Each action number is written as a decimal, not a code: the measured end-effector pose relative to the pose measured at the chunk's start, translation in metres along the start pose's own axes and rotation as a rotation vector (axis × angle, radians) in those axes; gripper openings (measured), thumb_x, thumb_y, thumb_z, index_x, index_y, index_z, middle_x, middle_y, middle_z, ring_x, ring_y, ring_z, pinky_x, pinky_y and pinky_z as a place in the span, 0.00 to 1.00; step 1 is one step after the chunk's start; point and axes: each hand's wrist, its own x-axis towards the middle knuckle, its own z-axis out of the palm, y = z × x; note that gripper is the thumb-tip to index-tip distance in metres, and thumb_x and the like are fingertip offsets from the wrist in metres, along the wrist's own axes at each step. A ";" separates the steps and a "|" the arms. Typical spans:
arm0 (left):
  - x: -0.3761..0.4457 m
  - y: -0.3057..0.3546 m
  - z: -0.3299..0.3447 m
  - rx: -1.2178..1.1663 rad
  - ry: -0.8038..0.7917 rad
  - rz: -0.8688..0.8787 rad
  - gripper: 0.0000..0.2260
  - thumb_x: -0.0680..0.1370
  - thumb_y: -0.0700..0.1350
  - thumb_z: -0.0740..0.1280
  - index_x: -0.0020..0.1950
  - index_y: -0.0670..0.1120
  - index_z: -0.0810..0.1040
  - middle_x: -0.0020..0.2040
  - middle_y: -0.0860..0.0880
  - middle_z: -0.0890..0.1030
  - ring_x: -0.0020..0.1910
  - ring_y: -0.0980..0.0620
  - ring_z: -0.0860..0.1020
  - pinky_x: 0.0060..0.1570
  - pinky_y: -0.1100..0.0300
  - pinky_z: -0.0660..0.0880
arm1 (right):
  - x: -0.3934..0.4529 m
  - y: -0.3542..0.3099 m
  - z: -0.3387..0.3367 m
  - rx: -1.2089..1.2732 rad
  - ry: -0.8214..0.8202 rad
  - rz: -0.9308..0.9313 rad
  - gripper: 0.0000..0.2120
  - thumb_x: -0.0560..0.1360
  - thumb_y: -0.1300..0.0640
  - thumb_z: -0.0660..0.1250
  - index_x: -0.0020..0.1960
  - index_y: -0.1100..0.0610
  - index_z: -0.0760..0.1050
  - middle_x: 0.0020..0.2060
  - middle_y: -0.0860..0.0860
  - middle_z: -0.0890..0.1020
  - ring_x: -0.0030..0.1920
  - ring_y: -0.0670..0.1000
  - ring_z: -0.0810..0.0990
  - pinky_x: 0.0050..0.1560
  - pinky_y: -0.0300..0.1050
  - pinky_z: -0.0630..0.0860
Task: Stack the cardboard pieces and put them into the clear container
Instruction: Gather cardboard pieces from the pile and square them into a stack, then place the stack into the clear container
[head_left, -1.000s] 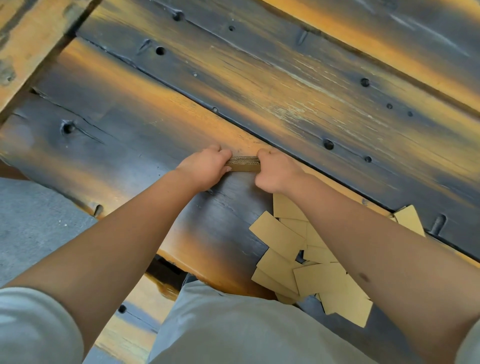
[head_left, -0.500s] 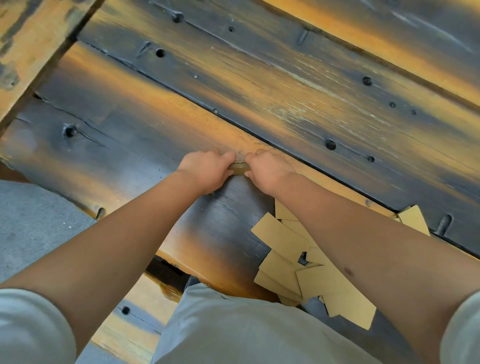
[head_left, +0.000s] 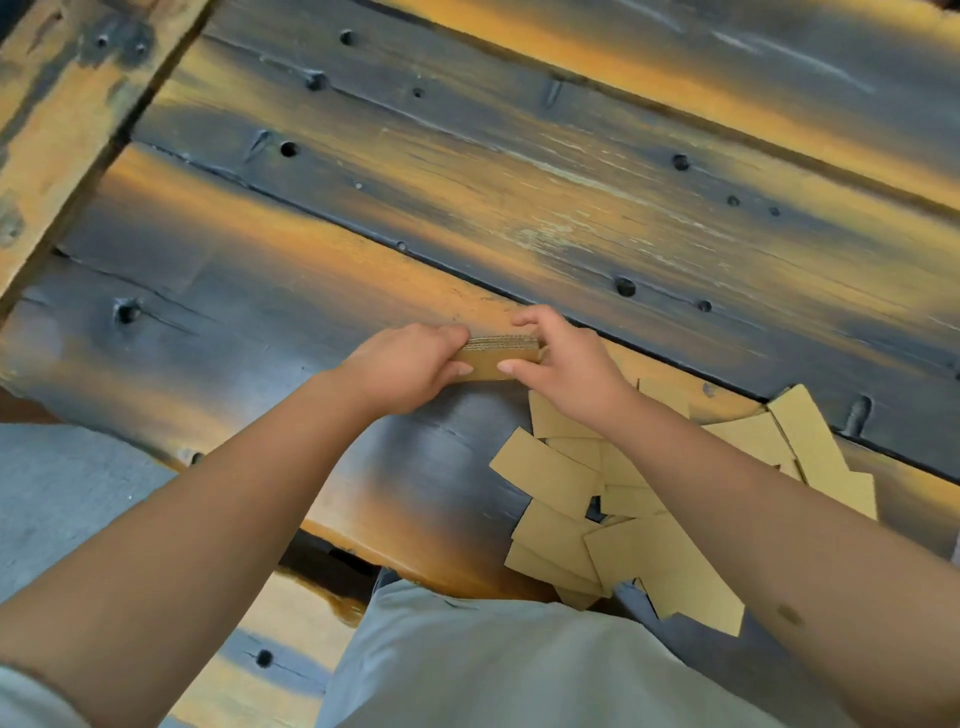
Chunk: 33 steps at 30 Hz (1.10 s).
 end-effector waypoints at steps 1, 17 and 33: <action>0.002 0.011 -0.005 -0.035 -0.002 0.025 0.09 0.80 0.52 0.60 0.44 0.51 0.62 0.34 0.57 0.67 0.35 0.47 0.69 0.31 0.55 0.61 | -0.012 0.002 -0.011 0.096 0.023 0.046 0.16 0.73 0.46 0.70 0.58 0.42 0.69 0.45 0.41 0.77 0.40 0.38 0.76 0.37 0.35 0.67; 0.086 0.364 0.026 -0.420 -0.667 0.504 0.05 0.81 0.45 0.63 0.45 0.50 0.70 0.37 0.54 0.73 0.32 0.59 0.71 0.35 0.63 0.68 | -0.296 0.099 -0.118 1.415 0.886 0.329 0.15 0.75 0.54 0.66 0.59 0.57 0.67 0.37 0.50 0.78 0.29 0.46 0.73 0.27 0.37 0.71; 0.104 0.524 0.157 -0.258 -0.160 0.474 0.13 0.81 0.50 0.59 0.63 0.48 0.69 0.57 0.50 0.74 0.53 0.48 0.76 0.50 0.54 0.73 | -0.397 0.246 -0.218 1.359 1.436 0.733 0.06 0.78 0.59 0.64 0.43 0.53 0.71 0.29 0.48 0.75 0.22 0.43 0.67 0.23 0.35 0.64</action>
